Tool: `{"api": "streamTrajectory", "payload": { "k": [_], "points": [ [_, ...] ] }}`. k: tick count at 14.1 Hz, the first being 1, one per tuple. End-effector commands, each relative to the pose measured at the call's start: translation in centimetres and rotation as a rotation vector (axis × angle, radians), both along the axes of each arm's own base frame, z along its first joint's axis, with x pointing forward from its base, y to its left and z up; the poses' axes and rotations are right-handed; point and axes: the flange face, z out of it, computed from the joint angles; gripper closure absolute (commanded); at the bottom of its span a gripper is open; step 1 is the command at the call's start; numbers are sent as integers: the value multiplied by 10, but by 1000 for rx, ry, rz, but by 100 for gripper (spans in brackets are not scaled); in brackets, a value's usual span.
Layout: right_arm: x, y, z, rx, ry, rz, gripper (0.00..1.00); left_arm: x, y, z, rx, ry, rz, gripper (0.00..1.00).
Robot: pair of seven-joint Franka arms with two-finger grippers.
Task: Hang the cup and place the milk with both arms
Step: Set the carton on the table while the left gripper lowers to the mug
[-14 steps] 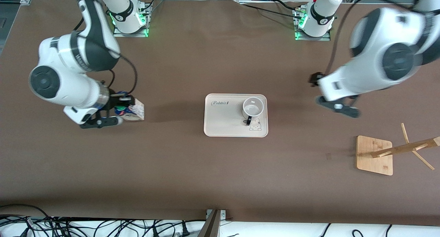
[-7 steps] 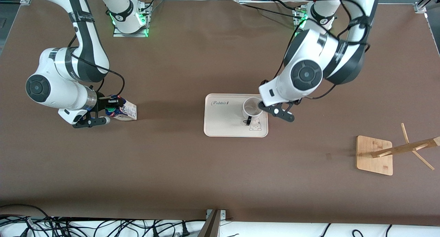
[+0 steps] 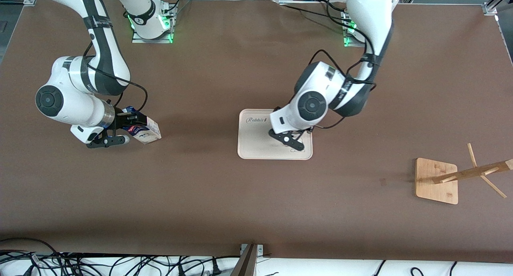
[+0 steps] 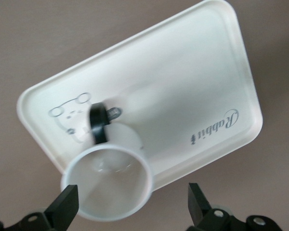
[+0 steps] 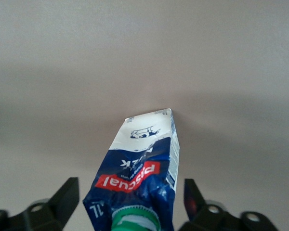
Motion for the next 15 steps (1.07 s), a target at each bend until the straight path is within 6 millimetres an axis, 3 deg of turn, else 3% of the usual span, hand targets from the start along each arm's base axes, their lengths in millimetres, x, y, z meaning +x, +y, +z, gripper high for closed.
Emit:
{"api": "streamTrajectory", "payload": {
  "k": [1,4,6,9,10,12,15],
  "points": [
    [3,2,31,31,-42,-17,0,-12,-31,-6,7,-26,49,0],
    [17,3,82,33,-58,-25,0,-15,-29,-16,35,-13,73,0],
    [24,1,136,5,-47,-11,0,-16,-26,-20,55,-15,63,0],
    [3,-9,222,-40,-100,5,0,-17,-21,-28,67,-4,65,0],
    [-9,-14,240,-38,-118,-3,0,-16,-19,-32,72,0,68,0],
    [-27,-22,262,-23,-127,-6,0,-18,-18,-37,78,8,71,0],
    [-46,-34,261,-53,-135,1,0,-25,-17,-47,98,26,87,0]
  ]
}}
